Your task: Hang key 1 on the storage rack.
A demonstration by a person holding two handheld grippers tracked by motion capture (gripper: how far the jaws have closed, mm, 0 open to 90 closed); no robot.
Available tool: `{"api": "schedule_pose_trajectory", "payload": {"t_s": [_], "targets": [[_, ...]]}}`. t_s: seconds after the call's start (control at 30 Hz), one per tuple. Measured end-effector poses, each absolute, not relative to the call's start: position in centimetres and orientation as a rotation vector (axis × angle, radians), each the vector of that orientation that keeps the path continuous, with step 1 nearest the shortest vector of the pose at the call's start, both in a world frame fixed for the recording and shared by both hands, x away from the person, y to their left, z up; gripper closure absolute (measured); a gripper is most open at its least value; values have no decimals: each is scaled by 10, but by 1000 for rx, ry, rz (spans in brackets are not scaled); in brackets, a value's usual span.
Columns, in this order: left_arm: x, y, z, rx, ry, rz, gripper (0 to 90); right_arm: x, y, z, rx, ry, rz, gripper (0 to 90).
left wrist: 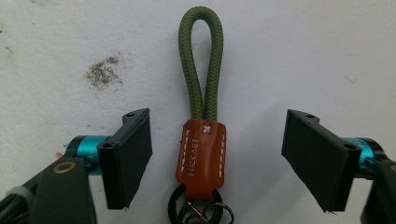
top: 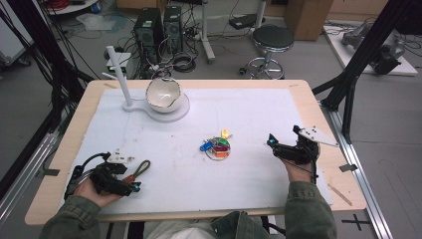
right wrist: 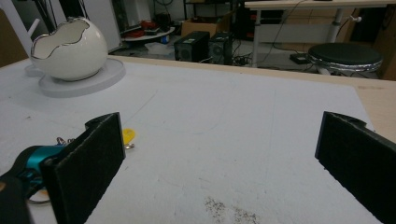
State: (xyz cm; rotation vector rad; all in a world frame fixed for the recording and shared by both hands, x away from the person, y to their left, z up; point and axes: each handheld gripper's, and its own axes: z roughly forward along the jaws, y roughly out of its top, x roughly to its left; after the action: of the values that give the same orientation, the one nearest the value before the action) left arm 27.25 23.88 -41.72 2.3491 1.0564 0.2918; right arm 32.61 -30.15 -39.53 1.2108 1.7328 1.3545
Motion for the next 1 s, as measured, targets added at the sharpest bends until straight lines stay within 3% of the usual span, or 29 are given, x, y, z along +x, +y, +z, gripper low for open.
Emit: {"api": "schedule_pose_trajectory", "payload": {"t_s": [0.27,0.47,1.0], "targets": [[271,238,-418,2378,1101,348,409,326,-302,-395,1209,1725,1358,6],[271,238,-419,2398,1089,331,667,326,-302,-395,1208,1728,1361,6],[274,247,-416,2327,1118,330,695,327,-301,-396,1206,1742,1357,6]]}}
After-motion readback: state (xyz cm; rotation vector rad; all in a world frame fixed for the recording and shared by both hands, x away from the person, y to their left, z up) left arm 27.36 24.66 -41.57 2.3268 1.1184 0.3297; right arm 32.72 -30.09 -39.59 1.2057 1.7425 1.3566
